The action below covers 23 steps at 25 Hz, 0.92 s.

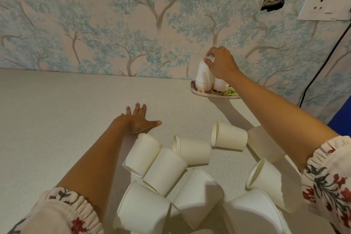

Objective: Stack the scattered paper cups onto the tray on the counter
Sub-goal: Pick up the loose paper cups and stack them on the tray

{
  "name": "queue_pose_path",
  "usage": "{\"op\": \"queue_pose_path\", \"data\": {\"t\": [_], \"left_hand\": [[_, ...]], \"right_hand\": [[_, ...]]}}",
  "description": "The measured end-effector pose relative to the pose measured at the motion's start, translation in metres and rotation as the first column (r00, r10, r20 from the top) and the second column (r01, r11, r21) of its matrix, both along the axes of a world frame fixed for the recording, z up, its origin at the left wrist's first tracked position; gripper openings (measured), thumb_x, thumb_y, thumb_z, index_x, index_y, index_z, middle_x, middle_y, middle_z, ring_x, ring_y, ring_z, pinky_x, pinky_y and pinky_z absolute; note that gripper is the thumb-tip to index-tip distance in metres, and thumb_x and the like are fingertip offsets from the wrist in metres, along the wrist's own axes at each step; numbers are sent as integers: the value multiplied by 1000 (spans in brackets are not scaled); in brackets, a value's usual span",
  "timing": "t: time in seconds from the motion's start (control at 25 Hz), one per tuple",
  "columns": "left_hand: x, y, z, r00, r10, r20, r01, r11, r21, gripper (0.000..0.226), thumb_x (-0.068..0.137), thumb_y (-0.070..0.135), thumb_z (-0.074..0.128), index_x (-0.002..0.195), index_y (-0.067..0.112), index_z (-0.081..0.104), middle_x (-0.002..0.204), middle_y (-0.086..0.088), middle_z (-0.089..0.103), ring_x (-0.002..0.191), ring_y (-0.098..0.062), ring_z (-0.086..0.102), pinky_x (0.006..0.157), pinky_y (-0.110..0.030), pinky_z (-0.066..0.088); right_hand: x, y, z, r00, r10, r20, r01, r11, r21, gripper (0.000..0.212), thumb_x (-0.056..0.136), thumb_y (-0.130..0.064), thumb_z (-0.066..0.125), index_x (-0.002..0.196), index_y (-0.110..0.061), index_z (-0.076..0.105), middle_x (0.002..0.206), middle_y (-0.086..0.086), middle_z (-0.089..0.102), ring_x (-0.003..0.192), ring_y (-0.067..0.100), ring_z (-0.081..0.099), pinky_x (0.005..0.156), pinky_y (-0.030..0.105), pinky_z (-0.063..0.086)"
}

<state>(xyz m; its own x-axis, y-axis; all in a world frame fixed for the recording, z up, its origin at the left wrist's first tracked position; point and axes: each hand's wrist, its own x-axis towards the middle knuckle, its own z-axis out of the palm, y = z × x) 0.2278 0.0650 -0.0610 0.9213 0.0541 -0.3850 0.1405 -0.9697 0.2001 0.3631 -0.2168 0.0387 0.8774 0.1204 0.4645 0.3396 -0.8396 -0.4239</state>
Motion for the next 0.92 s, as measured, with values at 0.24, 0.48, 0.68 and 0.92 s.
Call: {"op": "queue_pose_path", "data": {"t": [0.24,0.48,0.68,0.92], "left_hand": [[-1,0,-1,1000,2,13,-2,1000,5,104,84,77,37,155,20,-13,161,-6,-23,147,-37,-20,117,-57,-3],[2,3,-8,1000,-6,20,5,1000,19,105,82,80,35,155,21,-12,161,-7,-22,147,-38,-19,117,-58,-2],[2,3,-9,1000,-8,19,7,999,34,105,81,81,33,155,21,-12,161,-7,-22,147,-38,-18,116,-59,-2],[2,3,-8,1000,-16,22,15,999,41,104,83,80,32,155,20,-12,162,-7,-22,147,-39,-18,116,-59,-2]], "right_hand": [[-43,-2,-6,985,124,-121,-115,990,77,24,95,-33,61,106,-13,69,114,5,65,105,20,60,82,25,44],[-116,-31,-7,863,275,-423,-296,955,17,28,88,-51,64,103,-28,69,101,-4,69,94,16,64,85,36,51],[-165,-43,0,708,207,-675,-394,909,-135,73,71,-72,67,131,-35,52,116,-17,60,106,4,56,97,31,47],[-190,-47,-17,725,39,-687,-407,830,-382,102,68,-48,85,148,-33,24,134,-2,50,117,22,51,99,38,45]]}}
